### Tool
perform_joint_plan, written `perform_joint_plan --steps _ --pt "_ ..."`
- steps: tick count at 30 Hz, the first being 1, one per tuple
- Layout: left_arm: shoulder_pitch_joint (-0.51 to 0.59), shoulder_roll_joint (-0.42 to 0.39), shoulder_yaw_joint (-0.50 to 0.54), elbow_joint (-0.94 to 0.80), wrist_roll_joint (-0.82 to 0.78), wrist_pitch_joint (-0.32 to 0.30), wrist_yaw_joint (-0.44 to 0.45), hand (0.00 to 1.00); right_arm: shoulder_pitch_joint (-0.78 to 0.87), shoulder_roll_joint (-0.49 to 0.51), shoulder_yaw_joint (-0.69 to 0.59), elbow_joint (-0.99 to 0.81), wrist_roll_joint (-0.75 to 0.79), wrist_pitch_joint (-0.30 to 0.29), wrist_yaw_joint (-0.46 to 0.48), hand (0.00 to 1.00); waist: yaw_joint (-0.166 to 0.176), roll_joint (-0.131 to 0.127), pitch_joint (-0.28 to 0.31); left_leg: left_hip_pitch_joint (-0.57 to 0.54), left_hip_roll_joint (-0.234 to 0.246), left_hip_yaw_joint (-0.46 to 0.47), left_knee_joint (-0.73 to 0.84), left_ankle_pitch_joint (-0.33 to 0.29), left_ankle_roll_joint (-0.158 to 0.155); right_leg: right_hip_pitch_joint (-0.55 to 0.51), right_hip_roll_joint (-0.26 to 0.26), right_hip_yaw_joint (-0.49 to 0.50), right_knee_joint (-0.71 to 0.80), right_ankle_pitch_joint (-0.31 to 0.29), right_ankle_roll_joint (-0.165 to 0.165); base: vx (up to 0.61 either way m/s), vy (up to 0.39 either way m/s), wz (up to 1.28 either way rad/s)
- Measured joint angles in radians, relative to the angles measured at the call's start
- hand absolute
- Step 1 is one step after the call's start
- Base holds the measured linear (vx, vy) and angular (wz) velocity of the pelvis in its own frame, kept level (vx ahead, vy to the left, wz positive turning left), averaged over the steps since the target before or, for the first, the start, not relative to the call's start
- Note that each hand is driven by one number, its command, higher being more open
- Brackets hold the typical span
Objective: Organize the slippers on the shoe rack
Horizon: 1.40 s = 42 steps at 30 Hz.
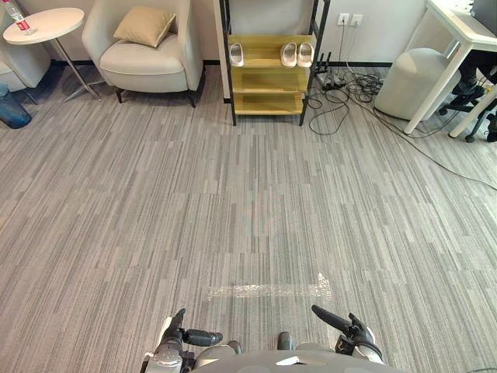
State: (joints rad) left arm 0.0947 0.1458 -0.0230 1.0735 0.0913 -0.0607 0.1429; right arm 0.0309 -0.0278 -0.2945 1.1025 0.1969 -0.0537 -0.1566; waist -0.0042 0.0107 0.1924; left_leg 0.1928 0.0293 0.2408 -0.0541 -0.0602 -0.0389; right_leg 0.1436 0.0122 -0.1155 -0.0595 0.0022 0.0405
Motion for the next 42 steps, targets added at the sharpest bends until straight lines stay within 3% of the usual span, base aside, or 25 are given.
perform_joint_plan --steps 20,22,24,26,28,29,30,31,34,36,37,38,39,40,41,42 --pt "-0.002 0.000 -0.001 0.000 0.018 0.005 0.002 1.00 0.000 -0.001 0.012 0.000 -0.009 0.001 0.000 1.00 0.000 -0.002 -0.010 -0.020 0.000 0.005 -0.008 -0.008 0.006 -0.011 0.002 -0.002 -0.021 -0.001 0.000 -0.02 -0.024 0.00" --pt "-0.007 0.001 -0.001 0.000 0.017 0.005 0.002 1.00 -0.005 -0.004 0.014 -0.001 -0.010 0.002 0.001 1.00 0.005 -0.001 -0.012 -0.066 0.009 0.033 0.049 -0.047 0.012 -0.075 0.001 0.021 0.043 -0.031 -0.004 0.01 -0.006 -0.34" --pt "-0.017 0.007 -0.001 -0.001 0.016 0.005 0.002 1.00 -0.008 -0.005 0.015 -0.009 -0.003 0.006 0.000 1.00 0.003 -0.006 -0.010 -0.110 0.015 0.063 0.128 -0.101 0.017 -0.187 -0.014 0.045 0.244 -0.130 0.002 0.06 -0.003 -0.35" --pt "-0.024 0.017 -0.023 0.000 0.016 0.007 0.002 1.00 -0.007 -0.008 0.017 -0.020 -0.003 0.006 0.000 1.00 0.000 -0.013 -0.005 -0.109 0.006 0.075 0.166 -0.137 0.023 -0.244 -0.040 0.038 0.402 -0.200 0.037 0.07 0.029 -0.24" --pt "-0.036 0.023 -0.056 0.000 0.017 0.008 0.002 1.00 -0.013 -0.012 0.023 -0.036 0.002 0.003 0.003 1.00 -0.008 -0.008 -0.002 -0.084 -0.003 0.073 0.162 -0.151 0.029 -0.325 -0.076 -0.012 0.613 -0.222 0.066 0.16 0.099 -0.06" --pt "-0.053 0.026 -0.076 0.001 0.017 0.008 0.002 1.00 -0.020 -0.015 0.024 -0.049 0.003 -0.001 0.003 1.00 -0.020 -0.007 0.008 -0.049 -0.010 0.062 0.153 -0.156 0.038 -0.383 -0.108 -0.063 0.754 -0.238 0.063 0.19 0.100 0.15" --pt "-0.057 0.027 -0.080 0.001 0.017 0.009 0.002 1.00 -0.019 -0.017 0.025 -0.049 0.003 -0.004 0.005 1.00 -0.026 -0.001 0.014 -0.029 -0.011 0.056 0.148 -0.161 0.038 -0.399 -0.122 -0.088 0.788 -0.260 0.044 0.29 0.052 0.20" --pt "-0.062 0.025 -0.080 0.001 0.017 0.009 0.004 1.00 -0.020 -0.021 0.033 -0.050 0.003 -0.005 0.005 1.00 -0.027 -0.001 0.014 -0.002 -0.007 0.050 0.139 -0.173 0.033 -0.415 -0.131 -0.113 0.785 -0.280 0.015 0.22 -0.013 0.19" --pt "-0.077 0.009 -0.079 0.001 0.017 0.008 0.005 1.00 -0.030 -0.035 0.036 -0.071 0.002 -0.006 0.005 1.00 -0.051 0.022 0.027 0.052 0.038 0.020 0.101 -0.189 0.008 -0.498 -0.115 -0.157 0.648 -0.273 0.003 0.38 -0.108 0.39" --pt "-0.079 0.002 -0.079 0.002 0.017 0.008 0.000 1.00 -0.036 -0.052 0.042 -0.071 0.000 -0.003 0.003 1.00 -0.064 0.028 0.033 0.082 0.055 0.015 0.083 -0.199 -0.024 -0.517 -0.090 -0.136 0.545 -0.158 -0.012 0.42 -0.183 0.34" --pt "-0.085 -0.011 -0.075 0.015 0.016 0.007 0.001 1.00 -0.030 -0.063 0.035 -0.064 0.000 0.000 0.005 1.00 -0.062 0.048 0.039 0.114 0.081 0.019 0.080 -0.219 -0.059 -0.504 -0.074 -0.144 0.569 -0.093 -0.054 0.49 -0.213 0.13" --pt "-0.093 -0.027 -0.068 0.014 0.017 0.005 0.003 1.00 -0.032 -0.073 0.035 -0.065 -0.001 0.000 0.000 1.00 -0.060 0.064 0.042 0.110 0.098 0.022 0.097 -0.211 -0.074 -0.506 -0.069 -0.150 0.592 -0.120 -0.074 0.61 -0.266 0.16" --pt "-0.104 -0.045 -0.069 0.014 0.017 0.004 0.003 1.00 -0.033 -0.079 0.032 -0.062 0.000 0.001 -0.001 1.00 -0.063 0.069 0.045 0.088 0.101 0.023 0.153 -0.193 -0.104 -0.499 -0.073 -0.154 0.600 -0.150 -0.081 0.41 -0.173 0.13" --pt "-0.107 -0.054 -0.069 0.014 0.017 0.004 0.002 1.00 -0.034 -0.079 0.032 -0.059 -0.001 0.003 -0.001 1.00 -0.063 0.072 0.047 0.072 0.108 0.022 0.198 -0.185 -0.112 -0.488 -0.073 -0.158 0.594 -0.156 -0.085 0.51 -0.237 0.19" --pt "-0.110 -0.076 -0.068 0.014 0.017 0.004 0.001 1.00 -0.033 -0.079 0.026 -0.044 0.000 0.006 0.001 1.00 -0.064 0.072 0.047 0.014 0.125 0.017 0.347 -0.151 -0.115 -0.436 -0.073 -0.163 0.550 -0.164 -0.090 0.50 -0.229 0.26" --pt "-0.109 -0.097 -0.065 0.009 0.015 0.004 -0.003 1.00 -0.024 -0.078 0.027 -0.036 0.000 0.009 0.001 1.00 -0.067 0.071 0.049 -0.060 0.154 0.012 0.542 -0.095 -0.097 -0.355 -0.069 -0.170 0.475 -0.165 -0.090 0.59 -0.275 0.32"
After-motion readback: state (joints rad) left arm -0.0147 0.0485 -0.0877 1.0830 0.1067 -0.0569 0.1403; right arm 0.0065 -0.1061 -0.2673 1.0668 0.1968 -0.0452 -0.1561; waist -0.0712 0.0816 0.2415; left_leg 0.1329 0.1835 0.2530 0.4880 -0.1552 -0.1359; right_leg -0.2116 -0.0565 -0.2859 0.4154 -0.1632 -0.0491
